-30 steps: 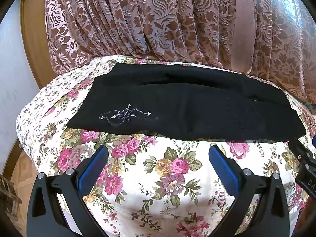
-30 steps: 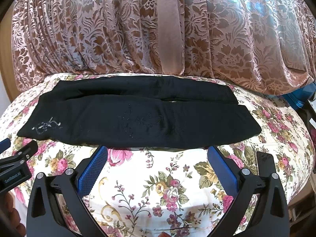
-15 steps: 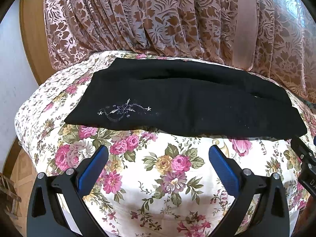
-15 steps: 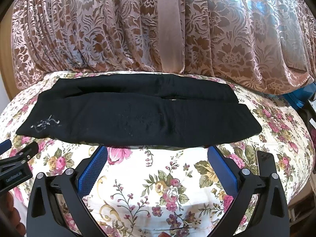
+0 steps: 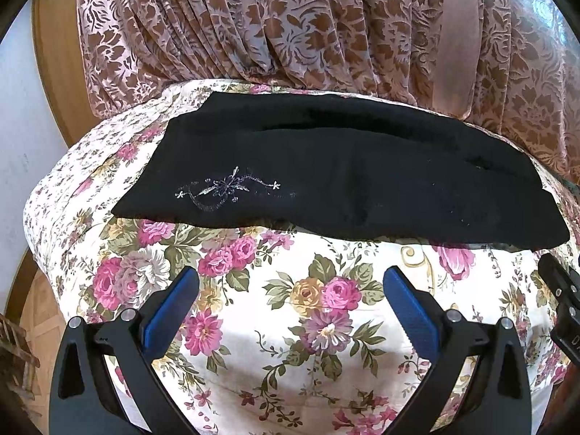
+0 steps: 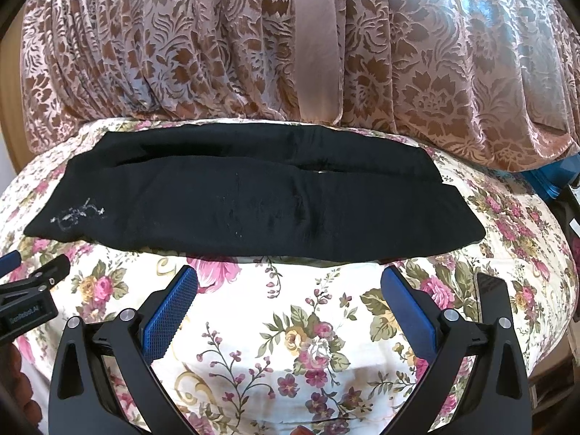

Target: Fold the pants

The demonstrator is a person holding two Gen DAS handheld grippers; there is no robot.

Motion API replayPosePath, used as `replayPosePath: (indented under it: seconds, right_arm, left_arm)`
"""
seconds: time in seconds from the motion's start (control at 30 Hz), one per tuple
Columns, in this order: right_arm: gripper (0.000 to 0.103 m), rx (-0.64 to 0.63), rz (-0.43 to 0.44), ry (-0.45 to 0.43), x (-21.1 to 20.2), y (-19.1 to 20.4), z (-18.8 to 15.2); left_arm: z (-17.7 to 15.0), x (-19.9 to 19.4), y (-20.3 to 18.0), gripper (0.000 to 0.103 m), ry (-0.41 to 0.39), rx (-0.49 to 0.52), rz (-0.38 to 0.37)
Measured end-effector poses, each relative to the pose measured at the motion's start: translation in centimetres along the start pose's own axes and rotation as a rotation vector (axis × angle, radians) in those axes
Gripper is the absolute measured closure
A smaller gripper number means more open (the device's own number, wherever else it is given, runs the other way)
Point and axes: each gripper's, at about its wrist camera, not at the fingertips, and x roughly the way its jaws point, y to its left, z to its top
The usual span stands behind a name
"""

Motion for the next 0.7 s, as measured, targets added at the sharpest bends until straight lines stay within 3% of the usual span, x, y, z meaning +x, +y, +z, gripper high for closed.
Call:
replayPosePath:
  seconds: [0.17,0.27,0.37,0.43,0.5,0.6,0.7]
  right_arm:
    - [0.003,-0.004,0.013,0.009,0.9,0.1,-0.4]
    - [0.003,-0.001,0.055,-0.007,1.2,-0.2,-0.7]
    - [0.003,-0.001,0.139,-0.040,1.4,-0.6,-0.5]
    - [0.003,-0.006,0.189,-0.055,1.7,-1.1,-0.3]
    - [0.003,0.011,0.217,-0.052,2.0,-2.0,-0.1]
    - [0.003,0.107,0.266,-0.012,3.2,-4.3,0.1]
    - [0.003,0.235,0.264,0.085,5.4,-7.1,0.1]
  left_arm:
    - [-0.1,0.8,0.1,0.002,0.013,0.003,-0.014]
    - [-0.2,1.5,0.3,0.002,0.030,0.008,-0.076]
    - [-0.4,2.0,1.5,0.002,0.008,-0.043,-0.232]
    - [-0.7,2.5,3.2,0.002,-0.018,-0.126,-0.386]
    - [-1.0,3.5,4.9,0.002,-0.020,-0.218,-0.477]
    - [-1.0,5.9,7.2,0.002,0.035,-0.350,-0.493]
    - [-0.8,7.4,9.4,0.002,0.034,-0.438,-0.468]
